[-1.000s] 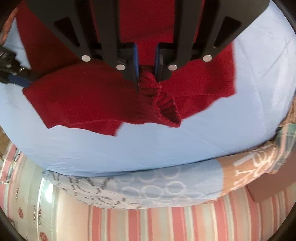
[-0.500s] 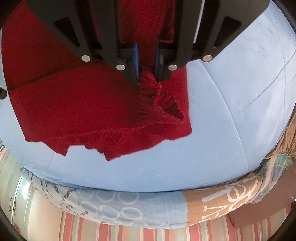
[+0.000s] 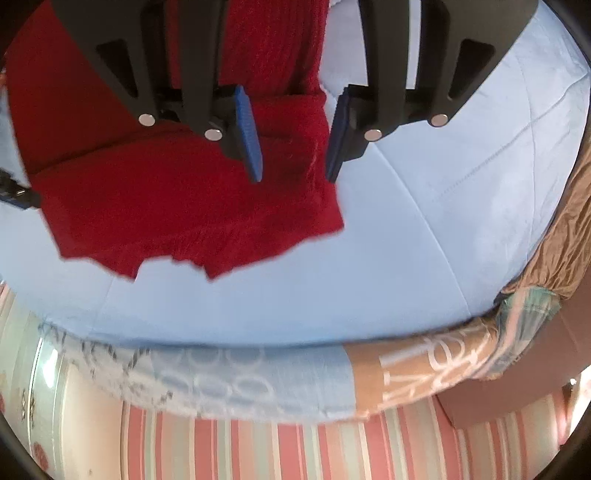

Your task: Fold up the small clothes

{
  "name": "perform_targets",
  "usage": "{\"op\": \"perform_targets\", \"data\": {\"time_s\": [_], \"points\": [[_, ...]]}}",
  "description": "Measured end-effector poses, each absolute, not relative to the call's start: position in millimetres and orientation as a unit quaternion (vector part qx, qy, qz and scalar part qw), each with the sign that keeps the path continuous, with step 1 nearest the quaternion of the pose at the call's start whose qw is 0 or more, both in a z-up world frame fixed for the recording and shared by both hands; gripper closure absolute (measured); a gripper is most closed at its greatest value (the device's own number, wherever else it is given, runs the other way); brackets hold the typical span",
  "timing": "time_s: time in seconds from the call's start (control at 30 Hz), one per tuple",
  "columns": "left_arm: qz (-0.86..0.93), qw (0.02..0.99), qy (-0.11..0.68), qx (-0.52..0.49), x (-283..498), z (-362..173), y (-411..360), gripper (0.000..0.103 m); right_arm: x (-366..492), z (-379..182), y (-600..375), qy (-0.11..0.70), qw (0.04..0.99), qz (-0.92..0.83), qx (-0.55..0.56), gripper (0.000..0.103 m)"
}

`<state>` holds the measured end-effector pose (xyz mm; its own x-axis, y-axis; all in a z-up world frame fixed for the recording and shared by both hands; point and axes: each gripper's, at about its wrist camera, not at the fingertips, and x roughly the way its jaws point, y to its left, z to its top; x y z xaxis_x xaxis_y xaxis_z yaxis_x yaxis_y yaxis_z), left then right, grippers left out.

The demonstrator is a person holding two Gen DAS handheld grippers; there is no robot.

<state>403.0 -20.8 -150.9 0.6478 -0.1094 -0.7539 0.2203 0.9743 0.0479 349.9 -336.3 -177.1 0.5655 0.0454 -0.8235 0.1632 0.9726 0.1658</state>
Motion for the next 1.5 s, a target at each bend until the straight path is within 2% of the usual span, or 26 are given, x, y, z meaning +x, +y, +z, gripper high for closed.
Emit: {"op": "perform_targets", "data": {"time_s": [0.1,0.13,0.17,0.4,0.57,0.73,0.9,1.03,1.17,1.23,1.37,1.5], "points": [[-0.086,0.915,0.387,0.071,403,-131,-28,0.056,369,-173,-318,0.460,0.883,-0.019,0.093,0.040],[-0.091,0.918,0.381,0.069,404,-128,-31,0.048,378,-175,-312,0.459,0.884,-0.013,0.086,0.039],[-0.101,0.916,0.383,0.064,408,-128,-37,0.045,384,-178,-307,0.463,0.883,-0.011,0.082,0.039],[-0.096,0.883,0.452,0.087,449,-191,-78,0.045,422,-213,-301,0.502,0.862,-0.036,0.065,0.038],[-0.085,0.876,0.466,0.088,457,-214,-73,0.044,427,-235,-317,0.506,0.857,-0.027,0.090,0.028],[-0.087,0.881,0.452,0.106,451,-214,-74,0.044,419,-233,-316,0.483,0.872,-0.011,0.086,0.027],[-0.098,0.890,0.433,0.105,434,-191,-62,0.045,373,-198,-320,0.445,0.889,0.013,0.102,0.026],[-0.100,0.887,0.437,0.109,422,-190,-54,0.045,354,-205,-310,0.475,0.878,0.004,0.064,0.025],[-0.088,0.879,0.454,0.114,423,-205,-48,0.043,348,-229,-316,0.501,0.862,-0.003,0.080,0.025],[-0.091,0.878,0.456,0.112,424,-208,-46,0.043,348,-234,-318,0.500,0.862,-0.003,0.081,0.025],[-0.086,0.880,0.454,0.111,427,-214,-40,0.034,350,-236,-322,0.502,0.861,0.004,0.086,0.023],[-0.099,0.877,0.463,0.084,430,-210,-32,0.034,349,-235,-321,0.501,0.862,0.007,0.078,0.023]]}}
